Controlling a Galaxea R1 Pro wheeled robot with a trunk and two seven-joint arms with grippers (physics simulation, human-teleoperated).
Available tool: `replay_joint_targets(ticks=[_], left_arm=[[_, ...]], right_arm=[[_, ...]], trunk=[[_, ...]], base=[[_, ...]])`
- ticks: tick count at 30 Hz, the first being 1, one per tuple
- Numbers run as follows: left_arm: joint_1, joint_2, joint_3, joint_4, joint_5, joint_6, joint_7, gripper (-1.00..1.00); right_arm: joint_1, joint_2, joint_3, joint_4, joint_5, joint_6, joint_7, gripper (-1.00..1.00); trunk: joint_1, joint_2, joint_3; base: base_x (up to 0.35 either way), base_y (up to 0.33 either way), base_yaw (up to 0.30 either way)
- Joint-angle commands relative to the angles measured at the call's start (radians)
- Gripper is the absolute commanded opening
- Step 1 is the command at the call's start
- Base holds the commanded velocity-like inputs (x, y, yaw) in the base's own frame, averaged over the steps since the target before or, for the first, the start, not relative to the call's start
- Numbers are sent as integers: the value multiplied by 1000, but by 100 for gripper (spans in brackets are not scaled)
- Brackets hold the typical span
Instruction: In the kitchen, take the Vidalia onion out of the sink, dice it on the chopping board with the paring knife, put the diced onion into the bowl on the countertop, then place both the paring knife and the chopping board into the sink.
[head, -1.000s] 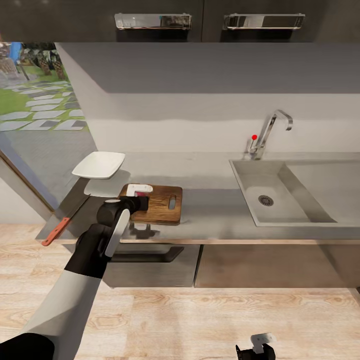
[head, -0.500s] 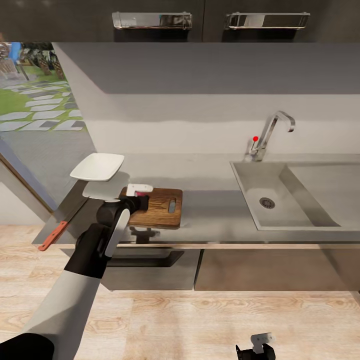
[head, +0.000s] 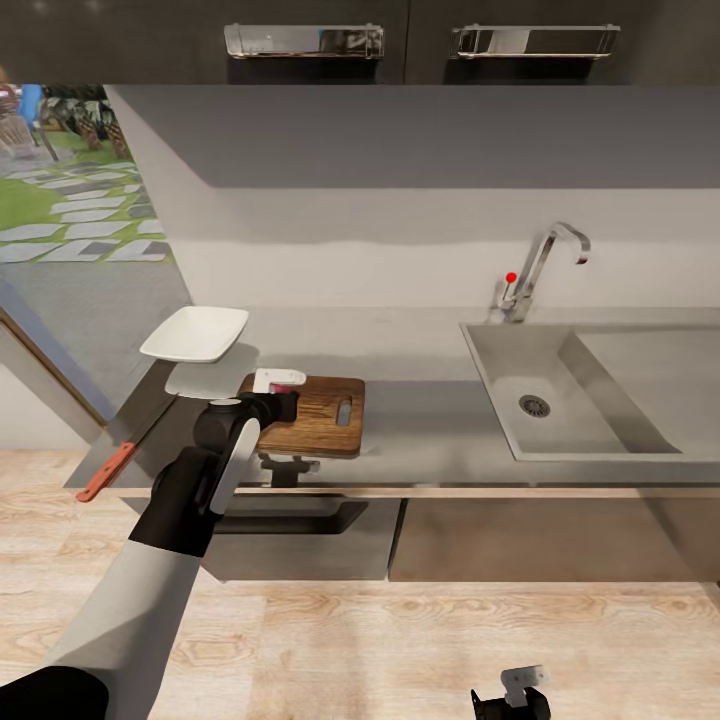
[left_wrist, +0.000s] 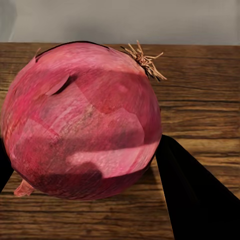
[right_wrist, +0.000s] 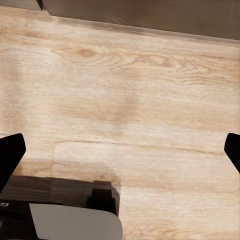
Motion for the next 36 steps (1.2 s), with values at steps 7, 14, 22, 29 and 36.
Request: replay_joint_targets(ticks=[7,14,22,29,36], left_arm=[[-1,0,-1,-1,9,4,9,-100],[-1,1,-1,-2,9,4,9,100],[-1,0,-1,-4,9,4,9,100],[-1,1,-1,-11,9,4,10,100],[-1,1,2,-40,8,4,10,100]], right_arm=[[-1,0,-8,1,11,-4,-3,100],[-1,0,-8,1,11,-4,-3,100],[-1,1,-8,1,11,-4,-3,100],[-1,1,-8,1,11,-4,-3,100],[-1,0,-8,1,11,-4,-3,100]], trunk=[[0,-1,-1],[0,-1,-1],[0,-1,-1],[0,-1,-1],[0,-1,-1]], base=[[0,0,0],[0,0,0],[0,0,0],[0,0,0],[0,0,0]])
